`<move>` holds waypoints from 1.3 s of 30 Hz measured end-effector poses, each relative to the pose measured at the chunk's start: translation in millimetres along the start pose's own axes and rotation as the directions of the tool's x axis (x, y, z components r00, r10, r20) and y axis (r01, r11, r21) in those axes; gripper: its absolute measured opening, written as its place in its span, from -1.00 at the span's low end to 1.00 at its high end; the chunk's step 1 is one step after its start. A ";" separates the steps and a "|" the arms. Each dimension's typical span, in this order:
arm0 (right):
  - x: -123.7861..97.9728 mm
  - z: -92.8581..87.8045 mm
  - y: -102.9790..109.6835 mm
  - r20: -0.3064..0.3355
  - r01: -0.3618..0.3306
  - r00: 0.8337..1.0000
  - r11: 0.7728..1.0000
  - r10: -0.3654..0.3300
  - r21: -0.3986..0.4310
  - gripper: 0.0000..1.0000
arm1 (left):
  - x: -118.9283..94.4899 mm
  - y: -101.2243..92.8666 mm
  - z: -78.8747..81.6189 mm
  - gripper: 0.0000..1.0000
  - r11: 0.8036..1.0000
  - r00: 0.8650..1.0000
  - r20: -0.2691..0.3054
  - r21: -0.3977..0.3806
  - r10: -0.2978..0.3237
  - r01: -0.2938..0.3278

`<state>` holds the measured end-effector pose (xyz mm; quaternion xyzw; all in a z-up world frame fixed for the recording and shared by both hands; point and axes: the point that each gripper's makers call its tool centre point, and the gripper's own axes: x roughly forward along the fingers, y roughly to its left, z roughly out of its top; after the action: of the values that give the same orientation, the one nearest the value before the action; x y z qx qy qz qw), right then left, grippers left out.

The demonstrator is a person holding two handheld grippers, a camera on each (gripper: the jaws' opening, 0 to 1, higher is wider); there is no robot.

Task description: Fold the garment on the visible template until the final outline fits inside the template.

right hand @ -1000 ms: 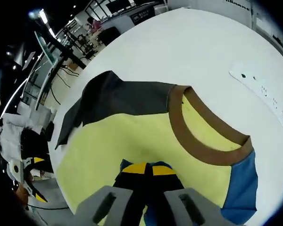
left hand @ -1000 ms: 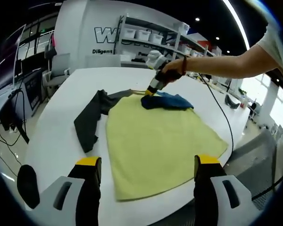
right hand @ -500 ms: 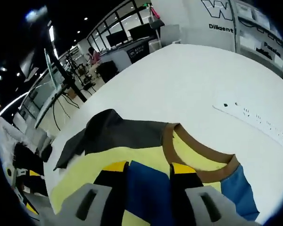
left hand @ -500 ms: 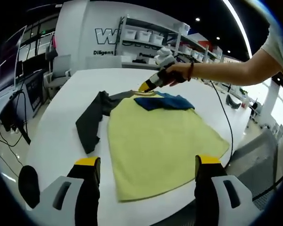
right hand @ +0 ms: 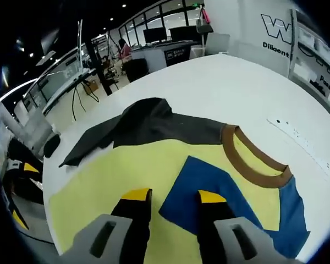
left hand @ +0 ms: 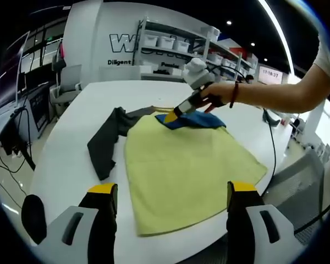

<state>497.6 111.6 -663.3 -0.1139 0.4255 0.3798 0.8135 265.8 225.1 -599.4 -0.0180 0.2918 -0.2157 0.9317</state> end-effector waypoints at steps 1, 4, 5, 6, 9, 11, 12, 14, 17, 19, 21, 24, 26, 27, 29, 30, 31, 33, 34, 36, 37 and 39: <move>0.5 -0.7 -0.8 -0.003 0.008 1.000 1.000 -0.008 0.001 -0.52 | -0.1 0.2 -0.1 0.65 1.000 1.000 -0.001 0.000 0.001 -0.001; 2.1 -3.7 -2.2 -0.010 0.037 0.999 0.999 -0.037 -0.007 -0.64 | 0.0 0.7 -0.6 0.64 1.000 1.000 -0.005 0.000 0.001 -0.001; 3.2 -4.9 -1.5 -0.009 0.040 0.999 0.999 -0.040 -0.010 -0.69 | 0.1 0.7 -0.6 0.64 1.000 1.000 -0.006 0.001 0.001 -0.001; 4.2 -6.9 -0.9 -0.015 0.044 0.999 0.999 -0.044 -0.008 -0.73 | 0.3 1.1 -0.9 0.64 1.000 1.000 -0.007 0.003 0.002 -0.001; 6.8 -12.4 0.7 -0.021 0.058 0.998 0.998 -0.058 -0.005 -0.84 | 0.5 1.2 -1.3 0.63 1.000 1.000 -0.009 -0.001 0.000 0.000; 4.6 -10.3 -3.6 0.000 0.087 0.996 0.996 -0.087 -0.006 -0.89 | 0.5 1.2 -1.6 0.63 1.000 1.000 -0.012 0.002 0.000 0.000; 4.6 -10.4 -4.2 0.002 0.090 0.996 0.996 -0.090 -0.007 -0.96 | 0.6 0.9 -1.6 0.62 1.000 1.000 -0.013 0.002 -0.001 0.001; 3.8 -11.7 -7.9 0.009 0.101 0.995 0.995 -0.101 0.006 -1.00 | 1.0 0.5 -2.6 0.63 1.000 1.000 -0.018 0.007 -0.003 0.003; 3.2 -12.0 -10.7 0.024 0.099 0.995 0.994 -0.100 0.037 -1.00 | 1.3 0.5 -3.5 0.62 1.000 1.000 -0.021 0.008 -0.005 0.005; 1.6 -11.8 -10.4 0.021 0.093 0.995 0.994 -0.095 0.061 -1.00 | 1.3 1.0 -3.5 0.62 1.000 1.000 -0.018 0.007 -0.004 0.004; -3.2 -9.0 -8.7 0.024 0.098 0.995 0.994 -0.100 0.052 -1.00 | 1.2 1.7 -3.8 0.61 1.000 1.000 -0.020 0.008 -0.002 0.002; -9.1 -0.6 2.2 0.040 0.070 0.997 0.996 -0.073 0.055 -1.00 | 1.1 1.4 -3.3 0.61 1.000 1.000 -0.014 0.006 -0.004 0.004; -11.4 5.2 10.0 0.048 0.049 0.997 0.997 -0.052 0.065 -1.00 | 1.2 1.7 -4.1 0.61 1.000 1.000 -0.016 0.006 -0.006 0.006; -12.2 8.8 13.6 0.055 0.045 0.997 0.997 -0.048 0.062 -1.00 | 1.3 1.7 -4.5 0.61 1.000 1.000 -0.017 0.007 -0.008 0.008; -12.2 16.7 20.9 0.062 0.038 0.997 0.998 -0.041 0.055 -1.00 | 1.5 1.8 -5.1 0.60 1.000 1.000 -0.016 0.009 -0.011 0.011; -11.7 19.0 23.3 0.063 0.032 0.997 0.998 -0.036 0.061 -1.00 | 1.5 1.9 -5.3 0.60 1.000 1.000 -0.017 0.009 -0.012 0.012; -11.0 22.3 26.7 0.069 0.024 0.997 0.997 -0.029 0.078 -1.00 | 1.4 2.0 -5.6 0.59 1.000 1.000 -0.018 0.008 -0.013 0.013; -9.0 22.7 30.9 0.057 0.021 0.998 0.994 -0.027 0.104 -1.00 | 1.3 2.0 -5.3 0.59 1.000 1.000 -0.016 0.009 -0.012 0.012; -8.6 23.0 31.3 0.057 0.022 0.998 0.994 -0.028 0.106 -1.00 | 1.3 1.6 -5.1 0.59 1.000 1.000 -0.015 0.009 -0.014 0.014; -9.0 21.9 35.9 0.050 0.024 0.998 0.993 -0.030 0.118 -1.00 | 1.2 0.8 -5.1 0.59 1.000 1.000 -0.016 0.010 -0.015 0.015; -10.3 22.4 39.1 0.051 0.020 0.998 0.992 -0.027 0.127 -1.00 | 1.1 0.9 -5.1 0.59 1.000 1.000 -0.016 0.011 -0.014 0.014; -13.3 32.0 46.5 0.085 0.011 0.996 0.992 -0.022 0.127 -1.00 | 1.1 0.1 -4.5 0.59 1.000 1.000 -0.014 0.011 -0.016 0.016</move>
<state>479.2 152.8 -627.0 -0.0491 0.4125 0.3498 0.8397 264.2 225.2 -603.8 -0.0134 0.2969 -0.2248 0.9280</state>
